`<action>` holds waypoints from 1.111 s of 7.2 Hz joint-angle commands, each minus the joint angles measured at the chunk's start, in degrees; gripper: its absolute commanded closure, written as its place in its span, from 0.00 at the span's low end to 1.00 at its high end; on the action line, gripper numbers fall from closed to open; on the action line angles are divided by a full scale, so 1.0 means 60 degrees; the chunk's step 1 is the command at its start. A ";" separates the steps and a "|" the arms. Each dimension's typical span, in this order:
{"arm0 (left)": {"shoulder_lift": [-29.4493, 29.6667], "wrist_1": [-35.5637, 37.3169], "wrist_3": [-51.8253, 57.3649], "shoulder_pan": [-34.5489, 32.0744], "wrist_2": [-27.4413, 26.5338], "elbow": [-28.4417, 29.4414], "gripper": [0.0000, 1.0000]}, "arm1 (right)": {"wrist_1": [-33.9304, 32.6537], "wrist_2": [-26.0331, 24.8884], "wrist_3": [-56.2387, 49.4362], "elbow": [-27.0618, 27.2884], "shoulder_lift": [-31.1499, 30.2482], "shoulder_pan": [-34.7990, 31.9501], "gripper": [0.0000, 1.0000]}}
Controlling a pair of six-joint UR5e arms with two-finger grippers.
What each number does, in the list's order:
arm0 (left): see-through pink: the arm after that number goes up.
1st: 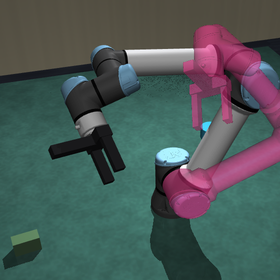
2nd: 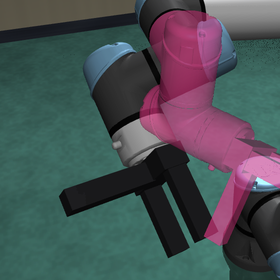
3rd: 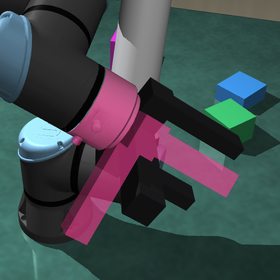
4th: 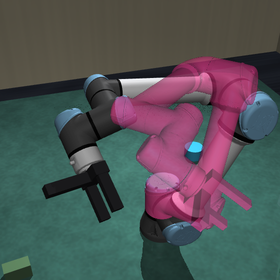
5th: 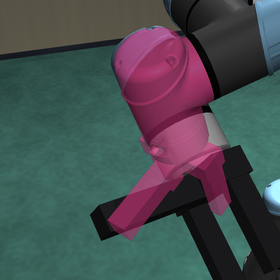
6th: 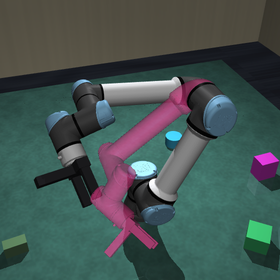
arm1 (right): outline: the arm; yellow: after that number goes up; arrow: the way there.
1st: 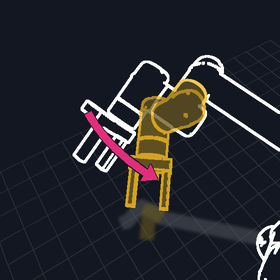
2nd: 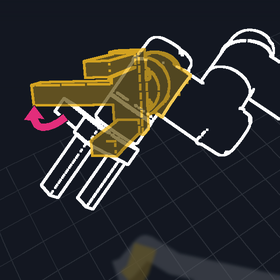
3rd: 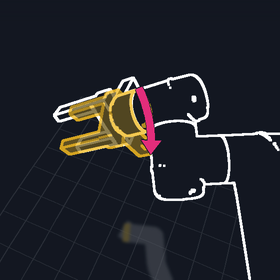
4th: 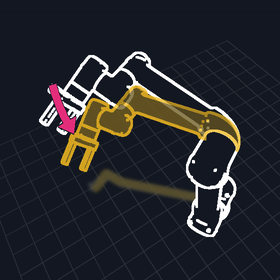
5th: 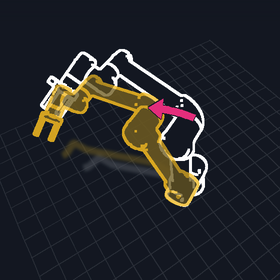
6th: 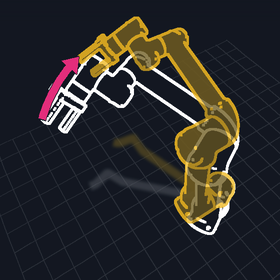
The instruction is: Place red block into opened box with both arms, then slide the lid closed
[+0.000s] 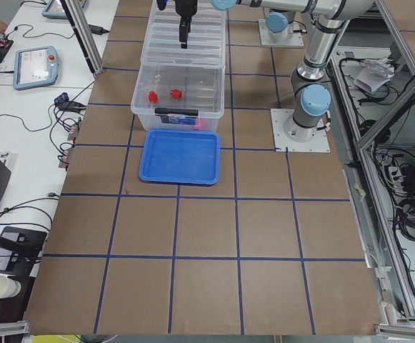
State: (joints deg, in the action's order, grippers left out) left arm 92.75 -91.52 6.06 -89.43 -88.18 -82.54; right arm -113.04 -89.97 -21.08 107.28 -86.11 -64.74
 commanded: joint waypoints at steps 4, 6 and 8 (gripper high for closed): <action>0.0084 0.0033 -0.0088 0.0139 -0.0025 -0.0174 0.00 | -0.0115 0.0287 0.1982 0.0020 0.0055 -0.1846 0.00; 0.0127 0.0033 -0.0132 0.0125 -0.0040 -0.0189 0.00 | -0.0493 0.0258 0.3505 0.0005 0.0098 -0.3061 0.00; 0.0128 0.0034 -0.0146 0.0125 -0.0026 -0.0189 0.00 | -0.0729 0.0244 0.4708 -0.0111 0.0128 -0.4030 0.00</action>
State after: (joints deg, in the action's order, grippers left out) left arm 93.48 -91.33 5.25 -88.66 -88.42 -83.66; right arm -116.34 -88.42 2.59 107.10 -85.45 -85.19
